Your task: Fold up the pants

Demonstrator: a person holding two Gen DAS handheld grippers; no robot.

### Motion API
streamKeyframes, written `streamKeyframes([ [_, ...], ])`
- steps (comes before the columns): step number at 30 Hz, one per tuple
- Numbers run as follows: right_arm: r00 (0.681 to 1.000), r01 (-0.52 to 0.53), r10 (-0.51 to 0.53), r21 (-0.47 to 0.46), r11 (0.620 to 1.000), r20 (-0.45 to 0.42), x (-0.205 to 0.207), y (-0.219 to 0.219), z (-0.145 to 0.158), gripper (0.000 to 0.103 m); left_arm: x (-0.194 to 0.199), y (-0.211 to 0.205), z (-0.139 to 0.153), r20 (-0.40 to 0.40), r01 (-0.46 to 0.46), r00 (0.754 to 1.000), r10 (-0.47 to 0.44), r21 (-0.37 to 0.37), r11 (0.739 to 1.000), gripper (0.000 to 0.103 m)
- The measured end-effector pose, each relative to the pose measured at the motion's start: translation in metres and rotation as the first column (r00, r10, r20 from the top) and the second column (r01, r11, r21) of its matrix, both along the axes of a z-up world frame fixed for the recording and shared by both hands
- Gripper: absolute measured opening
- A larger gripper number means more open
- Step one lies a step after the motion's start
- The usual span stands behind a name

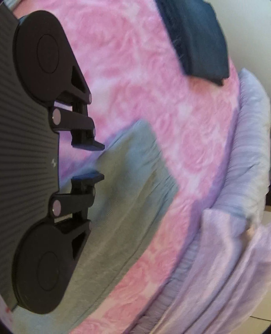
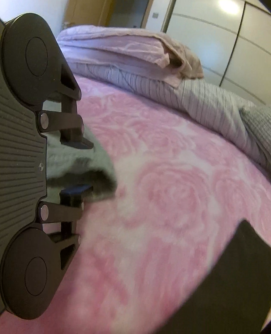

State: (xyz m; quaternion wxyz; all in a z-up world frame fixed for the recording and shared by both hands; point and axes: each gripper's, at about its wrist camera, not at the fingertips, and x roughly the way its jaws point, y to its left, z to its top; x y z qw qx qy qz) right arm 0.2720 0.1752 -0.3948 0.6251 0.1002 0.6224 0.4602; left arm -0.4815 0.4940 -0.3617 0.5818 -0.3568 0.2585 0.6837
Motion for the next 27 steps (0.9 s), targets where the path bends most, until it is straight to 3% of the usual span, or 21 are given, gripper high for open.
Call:
streamKeyframes([
  [3,0.997,0.04,-0.035,-0.079,0.996,0.069,-0.002,-0.008,0.009,0.043,-0.013,0.012,0.022,-0.011,0.025,1.0,-0.024,0.054,0.998,0.029],
  [6,0.992,0.099,-0.09,-0.101,0.99,0.086,-0.01,-0.016,0.008,0.043,-0.009,0.04,0.031,-0.071,0.119,0.991,-0.113,0.09,0.989,0.041],
  [10,0.984,0.15,-0.137,-0.108,0.983,0.117,-0.025,-0.018,0.011,0.044,0.012,0.09,0.016,-0.117,0.28,0.954,-0.275,0.028,0.96,0.056],
  [12,0.979,0.174,-0.159,-0.113,0.978,0.129,-0.03,-0.021,0.014,0.044,0.025,0.111,0.002,-0.172,0.349,0.921,-0.349,-0.027,0.937,0.066],
  [15,0.974,0.192,-0.174,-0.124,0.973,0.147,-0.036,-0.024,0.019,0.044,0.035,0.131,-0.021,-0.252,0.413,0.868,-0.428,-0.114,0.904,0.068],
  [18,0.966,0.212,-0.186,-0.135,0.968,0.181,-0.045,-0.032,0.027,0.044,0.03,0.145,-0.035,-0.246,0.42,0.865,-0.438,-0.124,0.899,0.084],
  [19,0.962,0.221,-0.193,-0.138,0.965,0.191,-0.049,-0.034,0.029,0.044,0.027,0.149,-0.037,-0.222,0.419,0.873,-0.435,-0.117,0.901,0.081],
  [20,0.958,0.234,-0.204,-0.141,0.962,0.2,-0.052,-0.036,0.03,0.044,0.023,0.152,-0.038,-0.167,0.433,0.88,-0.444,-0.102,0.896,0.055],
  [21,0.955,0.247,-0.216,-0.142,0.959,0.203,-0.057,-0.039,0.031,0.044,0.023,0.152,-0.038,-0.117,0.466,0.873,-0.474,-0.088,0.88,0.043],
  [23,0.951,0.262,-0.231,-0.141,0.955,0.206,-0.065,-0.042,0.033,0.044,0.03,0.147,-0.034,-0.151,0.511,0.845,-0.514,-0.058,0.858,0.025],
  [24,0.949,0.269,-0.236,-0.141,0.953,0.21,-0.07,-0.043,0.035,0.044,0.034,0.143,-0.031,-0.181,0.537,0.826,-0.534,-0.036,0.843,0.025],
  [25,0.948,0.269,-0.235,-0.142,0.953,0.216,-0.074,-0.044,0.038,0.044,0.037,0.141,-0.024,-0.203,0.541,0.824,-0.529,0.002,0.841,0.025],
  [27,0.944,0.262,-0.226,-0.132,0.956,0.24,-0.081,-0.044,0.045,0.044,0.034,0.141,-0.009,-0.195,0.511,0.853,-0.484,0.122,0.851,0.025],
])
